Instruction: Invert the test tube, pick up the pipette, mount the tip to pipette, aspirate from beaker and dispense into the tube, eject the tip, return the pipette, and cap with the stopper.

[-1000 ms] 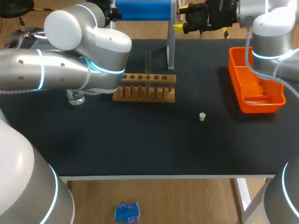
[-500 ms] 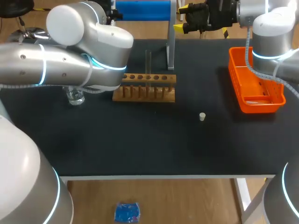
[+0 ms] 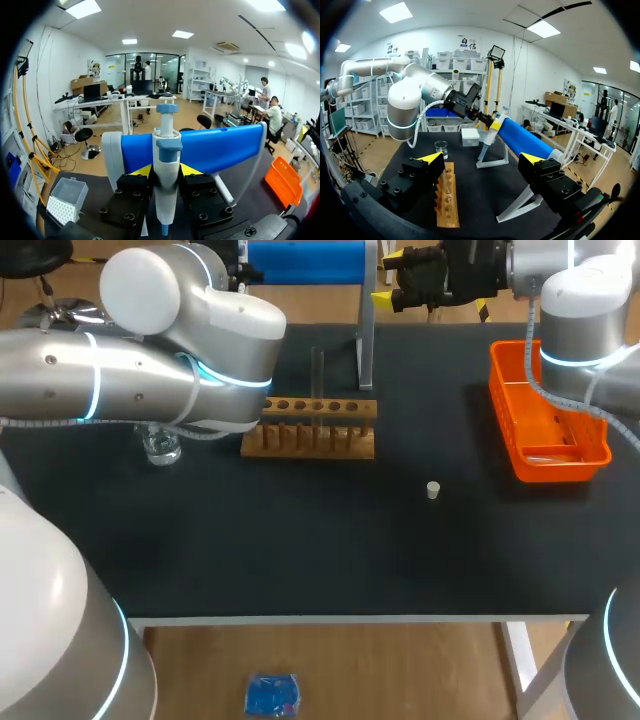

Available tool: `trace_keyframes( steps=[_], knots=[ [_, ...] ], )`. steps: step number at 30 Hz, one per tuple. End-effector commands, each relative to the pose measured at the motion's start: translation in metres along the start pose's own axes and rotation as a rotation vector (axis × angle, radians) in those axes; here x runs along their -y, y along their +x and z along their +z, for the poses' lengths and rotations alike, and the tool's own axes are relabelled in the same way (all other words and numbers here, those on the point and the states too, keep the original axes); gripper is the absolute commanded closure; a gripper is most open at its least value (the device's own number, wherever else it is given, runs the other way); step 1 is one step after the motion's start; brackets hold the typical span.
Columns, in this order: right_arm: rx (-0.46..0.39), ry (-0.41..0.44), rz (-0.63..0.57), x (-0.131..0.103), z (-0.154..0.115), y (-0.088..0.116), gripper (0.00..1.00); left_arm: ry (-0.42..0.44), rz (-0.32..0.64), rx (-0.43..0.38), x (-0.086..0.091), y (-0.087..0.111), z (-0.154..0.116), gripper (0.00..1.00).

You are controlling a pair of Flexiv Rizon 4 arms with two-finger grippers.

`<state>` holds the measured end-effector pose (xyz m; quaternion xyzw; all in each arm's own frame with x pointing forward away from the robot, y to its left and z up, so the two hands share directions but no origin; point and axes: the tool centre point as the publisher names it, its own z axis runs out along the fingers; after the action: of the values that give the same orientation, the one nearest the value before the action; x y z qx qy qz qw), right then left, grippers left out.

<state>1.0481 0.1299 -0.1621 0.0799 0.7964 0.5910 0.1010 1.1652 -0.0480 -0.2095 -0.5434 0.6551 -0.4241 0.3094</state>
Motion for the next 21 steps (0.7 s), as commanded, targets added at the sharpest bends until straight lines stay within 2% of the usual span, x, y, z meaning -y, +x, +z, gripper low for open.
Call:
trace_keyframes(
  steps=[1, 4, 11, 21],
  knots=[
    [0.000, 0.002, 0.000, 0.000, 0.000, 0.000, 0.00, -0.004, -0.002, -0.003, -0.002, 0.000, 0.003, 0.51],
    [0.000, 0.002, 0.000, 0.000, 0.000, 0.000, 0.00, -0.005, -0.005, -0.006, -0.002, 0.000, 0.004, 0.00],
    [0.000, 0.002, 0.000, 0.000, 0.000, 0.000, 0.00, 0.004, -0.006, -0.010, -0.001, 0.001, 0.003, 0.00],
    [0.000, 0.002, 0.000, 0.000, 0.000, 0.000, 0.00, 0.044, 0.033, -0.032, 0.015, 0.011, -0.014, 0.00]
  ],
)
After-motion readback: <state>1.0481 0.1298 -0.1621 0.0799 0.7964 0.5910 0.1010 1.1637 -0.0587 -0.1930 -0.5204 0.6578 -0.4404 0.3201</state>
